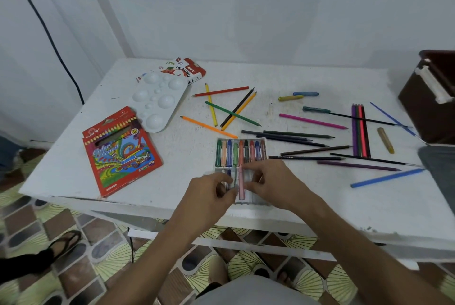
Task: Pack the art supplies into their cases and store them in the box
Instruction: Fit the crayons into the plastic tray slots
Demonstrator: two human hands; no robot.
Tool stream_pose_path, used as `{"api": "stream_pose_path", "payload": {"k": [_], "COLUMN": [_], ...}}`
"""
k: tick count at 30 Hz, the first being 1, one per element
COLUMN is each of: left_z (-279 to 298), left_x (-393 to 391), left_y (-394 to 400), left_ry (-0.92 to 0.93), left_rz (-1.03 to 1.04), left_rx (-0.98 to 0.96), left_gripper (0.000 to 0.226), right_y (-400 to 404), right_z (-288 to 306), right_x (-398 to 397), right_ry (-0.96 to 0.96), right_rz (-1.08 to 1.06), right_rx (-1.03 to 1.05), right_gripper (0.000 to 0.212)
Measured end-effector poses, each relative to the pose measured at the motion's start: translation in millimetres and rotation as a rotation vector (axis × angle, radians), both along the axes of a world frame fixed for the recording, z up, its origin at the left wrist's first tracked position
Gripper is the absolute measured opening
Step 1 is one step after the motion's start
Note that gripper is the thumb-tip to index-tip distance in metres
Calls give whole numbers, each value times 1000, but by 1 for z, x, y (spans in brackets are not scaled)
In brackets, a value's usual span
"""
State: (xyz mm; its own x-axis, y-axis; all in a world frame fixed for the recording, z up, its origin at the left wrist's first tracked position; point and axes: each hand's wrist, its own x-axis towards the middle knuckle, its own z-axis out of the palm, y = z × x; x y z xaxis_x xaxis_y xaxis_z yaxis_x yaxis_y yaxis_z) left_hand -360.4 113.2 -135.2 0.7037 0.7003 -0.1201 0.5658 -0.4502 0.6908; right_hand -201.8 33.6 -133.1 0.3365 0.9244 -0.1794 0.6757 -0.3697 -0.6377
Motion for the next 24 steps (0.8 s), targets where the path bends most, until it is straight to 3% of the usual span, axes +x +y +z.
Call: {"api": "stream_pose_path", "payload": {"k": [7,11,24], "left_z": [0,0,1], "left_x": [6,5,11], "left_y": [12,18,30], "left_ry": [64,46,163], "left_rz": [-132,-138,-373], "left_rx": [27,18,197], "left_gripper": [12,30,34], "right_y": [-5,-6,-7], "right_z": [2,1,-12], "right_x": [0,-1,-2], "right_ry": [-52,-25,-50], "right_rz": [70,111,145], "right_rx": [26,45,43], "right_gripper": [37,39,42]}}
